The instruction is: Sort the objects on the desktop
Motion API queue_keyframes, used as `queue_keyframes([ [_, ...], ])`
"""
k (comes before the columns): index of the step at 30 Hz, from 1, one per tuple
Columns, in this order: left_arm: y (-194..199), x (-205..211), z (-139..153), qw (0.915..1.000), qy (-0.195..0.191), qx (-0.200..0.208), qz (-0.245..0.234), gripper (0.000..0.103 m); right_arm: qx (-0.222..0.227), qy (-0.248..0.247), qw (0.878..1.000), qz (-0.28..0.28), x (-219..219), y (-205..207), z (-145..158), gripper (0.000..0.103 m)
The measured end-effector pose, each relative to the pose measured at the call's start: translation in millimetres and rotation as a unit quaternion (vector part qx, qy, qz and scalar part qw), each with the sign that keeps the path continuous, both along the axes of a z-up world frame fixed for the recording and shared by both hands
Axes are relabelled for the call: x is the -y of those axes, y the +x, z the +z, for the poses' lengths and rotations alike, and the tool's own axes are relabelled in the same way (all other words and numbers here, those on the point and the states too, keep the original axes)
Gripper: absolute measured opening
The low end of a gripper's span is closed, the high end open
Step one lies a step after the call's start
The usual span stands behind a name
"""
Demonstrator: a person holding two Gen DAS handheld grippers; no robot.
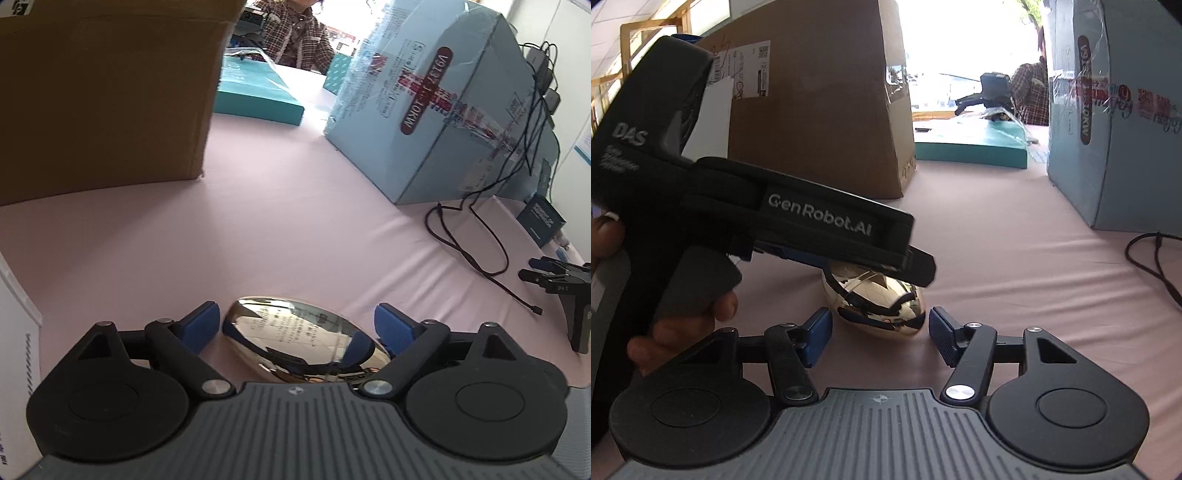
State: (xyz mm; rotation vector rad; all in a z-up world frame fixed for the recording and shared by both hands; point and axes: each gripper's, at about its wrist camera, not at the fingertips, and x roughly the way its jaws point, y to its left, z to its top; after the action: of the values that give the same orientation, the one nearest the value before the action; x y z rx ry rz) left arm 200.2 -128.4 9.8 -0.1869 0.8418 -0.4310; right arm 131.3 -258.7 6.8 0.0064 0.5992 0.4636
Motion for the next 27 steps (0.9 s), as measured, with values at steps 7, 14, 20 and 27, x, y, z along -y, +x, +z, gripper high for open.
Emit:
queue_keyframes([
  [7, -3, 5, 0, 0.9998, 0.016, 0.012, 0.004, 0.085, 0.005, -0.005, 1.0, -0.005, -3, 1, -2, 0.053],
  [14, -4, 4, -1, 0.9997, 0.017, 0.018, 0.006, 0.085, 0.011, -0.015, 1.0, -0.007, -6, -2, -2, 0.052],
  [20, -3, 1, 0, 0.9999, 0.004, 0.014, 0.005, 0.085, 0.026, -0.015, 1.0, -0.009, -5, -6, 0, 0.052],
  [27, -6, -4, 10, 0.9997, -0.016, 0.019, 0.005, 0.085, 0.06, -0.003, 0.998, -0.011, -2, -15, 5, 0.052],
])
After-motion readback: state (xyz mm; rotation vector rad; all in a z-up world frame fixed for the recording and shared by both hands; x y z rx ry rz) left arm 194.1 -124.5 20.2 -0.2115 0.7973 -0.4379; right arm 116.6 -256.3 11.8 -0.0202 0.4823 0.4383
